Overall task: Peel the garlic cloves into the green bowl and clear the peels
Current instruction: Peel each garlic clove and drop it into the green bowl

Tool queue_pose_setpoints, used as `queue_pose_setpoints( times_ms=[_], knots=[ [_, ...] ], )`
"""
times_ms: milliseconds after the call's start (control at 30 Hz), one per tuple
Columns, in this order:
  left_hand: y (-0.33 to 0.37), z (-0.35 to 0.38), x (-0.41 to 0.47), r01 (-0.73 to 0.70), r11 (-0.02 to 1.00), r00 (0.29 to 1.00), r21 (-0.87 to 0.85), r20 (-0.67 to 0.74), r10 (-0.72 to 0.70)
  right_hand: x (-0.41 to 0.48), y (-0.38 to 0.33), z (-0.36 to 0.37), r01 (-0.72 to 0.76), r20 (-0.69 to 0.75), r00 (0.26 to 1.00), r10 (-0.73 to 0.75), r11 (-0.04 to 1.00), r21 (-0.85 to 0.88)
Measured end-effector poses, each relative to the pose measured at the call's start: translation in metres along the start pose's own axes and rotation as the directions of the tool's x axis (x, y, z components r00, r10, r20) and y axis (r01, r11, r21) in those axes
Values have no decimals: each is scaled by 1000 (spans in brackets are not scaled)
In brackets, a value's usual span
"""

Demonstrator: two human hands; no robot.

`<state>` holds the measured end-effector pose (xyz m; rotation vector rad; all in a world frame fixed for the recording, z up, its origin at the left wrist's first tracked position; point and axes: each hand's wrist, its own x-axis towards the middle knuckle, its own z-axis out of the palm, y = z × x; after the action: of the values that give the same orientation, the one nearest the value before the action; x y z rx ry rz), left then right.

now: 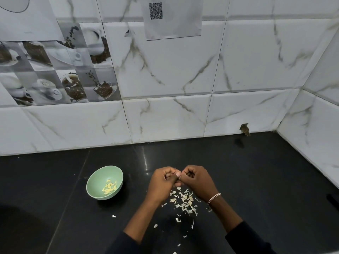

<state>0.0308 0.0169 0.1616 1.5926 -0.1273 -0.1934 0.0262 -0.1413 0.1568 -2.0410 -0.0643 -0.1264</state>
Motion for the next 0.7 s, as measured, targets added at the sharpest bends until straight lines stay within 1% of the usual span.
queue_pose_setpoints(
  times_ms=[167, 233, 400, 500, 567, 667, 700],
  knots=[
    [-5, 0, 3, 9, 999, 1000, -34, 7, -9, 1, -2, -3, -80, 46, 996, 75, 987, 139],
    [-6, 1, 2, 31, 994, 1000, -102, 4, -31, 1, -3, -5, -105, 50, 994, 98, 978, 182],
    [-7, 3, 3, 79, 958, 994, -274, -57, -98, 2, 2, -8, -130, 52, 991, 122, 971, 198],
    [-9, -1, 5, 109, 943, 987, -313, -79, -141, 3, 7, -10, -207, 40, 978, 203, 956, 207],
    [-10, -2, 4, 118, 940, 984, -322, -92, -155, 5, 11, -11, -256, 37, 967, 253, 957, 138],
    [-10, -1, 3, 107, 949, 982, -297, -115, -147, 6, 19, -13, -179, 19, 983, 183, 974, -137],
    [-11, 0, 4, 101, 956, 982, -274, -127, -140, 5, 19, -14, -170, 23, 984, 175, 973, -154]
  ],
)
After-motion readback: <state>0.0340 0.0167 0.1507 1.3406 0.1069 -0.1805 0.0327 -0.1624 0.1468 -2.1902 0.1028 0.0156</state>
